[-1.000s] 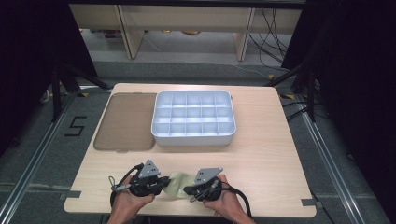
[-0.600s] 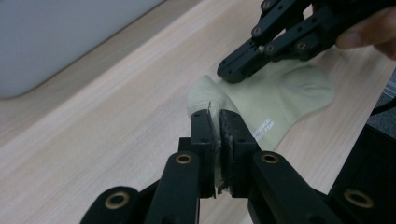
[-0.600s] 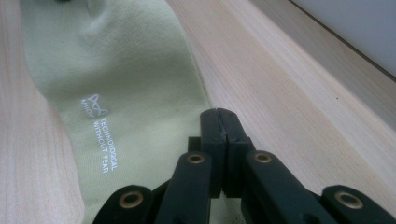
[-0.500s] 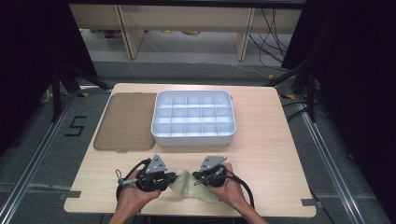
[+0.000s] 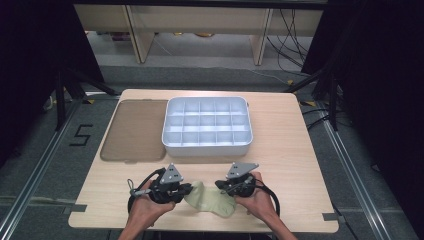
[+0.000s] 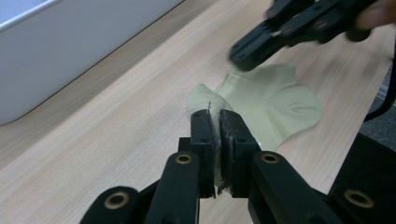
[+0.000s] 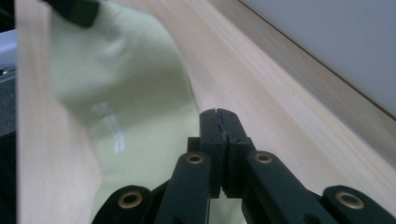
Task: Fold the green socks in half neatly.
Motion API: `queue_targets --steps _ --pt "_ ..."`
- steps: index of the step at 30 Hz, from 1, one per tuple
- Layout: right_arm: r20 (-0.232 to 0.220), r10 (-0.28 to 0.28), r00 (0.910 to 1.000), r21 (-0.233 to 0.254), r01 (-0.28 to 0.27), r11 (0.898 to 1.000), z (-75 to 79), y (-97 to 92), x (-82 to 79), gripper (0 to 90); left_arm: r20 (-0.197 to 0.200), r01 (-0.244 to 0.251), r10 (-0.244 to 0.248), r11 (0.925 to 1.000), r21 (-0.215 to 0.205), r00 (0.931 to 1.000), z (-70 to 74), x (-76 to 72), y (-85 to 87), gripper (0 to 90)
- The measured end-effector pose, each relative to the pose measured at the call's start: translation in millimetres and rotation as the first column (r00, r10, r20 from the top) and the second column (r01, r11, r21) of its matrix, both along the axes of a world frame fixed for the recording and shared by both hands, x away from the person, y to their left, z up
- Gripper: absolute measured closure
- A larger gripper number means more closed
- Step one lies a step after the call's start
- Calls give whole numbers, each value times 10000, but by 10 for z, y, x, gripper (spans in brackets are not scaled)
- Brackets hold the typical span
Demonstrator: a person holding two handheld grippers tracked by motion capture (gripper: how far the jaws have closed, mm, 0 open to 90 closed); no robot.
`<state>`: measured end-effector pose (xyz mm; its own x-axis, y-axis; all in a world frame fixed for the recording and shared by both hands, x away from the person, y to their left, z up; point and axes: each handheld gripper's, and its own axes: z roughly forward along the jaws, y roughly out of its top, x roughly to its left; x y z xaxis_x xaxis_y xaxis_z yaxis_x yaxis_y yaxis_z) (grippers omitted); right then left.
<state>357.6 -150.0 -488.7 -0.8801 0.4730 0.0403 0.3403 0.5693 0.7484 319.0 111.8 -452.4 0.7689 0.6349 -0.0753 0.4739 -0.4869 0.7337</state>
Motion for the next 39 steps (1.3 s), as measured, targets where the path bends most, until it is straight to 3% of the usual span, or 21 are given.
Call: queue_targets --steps 7,12,15,21,27,39 --pt "-546 -36 9985 -228 23 9997 -27 -276 -179 900 35 27 -26 10000 -80 10000 30 -2 2 839" --pt "-723 -47 9974 -713 -5 9975 -133 -317 -193 900 32 124 -123 9996 -264 9999 72 -4 -90 838" --pt "-832 -65 9965 -581 17 9983 -148 -325 -155 900 55 270 -268 9987 -424 9996 95 -2 -196 837" --pt "-1102 -140 9938 -424 94 9991 -158 -335 -161 900 66 680 -679 9974 -238 9977 80 43 -455 836" --pt "-983 -67 9951 -354 33 9994 -166 -347 -143 900 51 864 -863 9961 -194 9963 55 63 -585 837" --pt "-1258 -101 9920 -137 84 9999 -175 -373 -121 900 15 1318 -1318 9912 95 9913 -24 77 -838 838"
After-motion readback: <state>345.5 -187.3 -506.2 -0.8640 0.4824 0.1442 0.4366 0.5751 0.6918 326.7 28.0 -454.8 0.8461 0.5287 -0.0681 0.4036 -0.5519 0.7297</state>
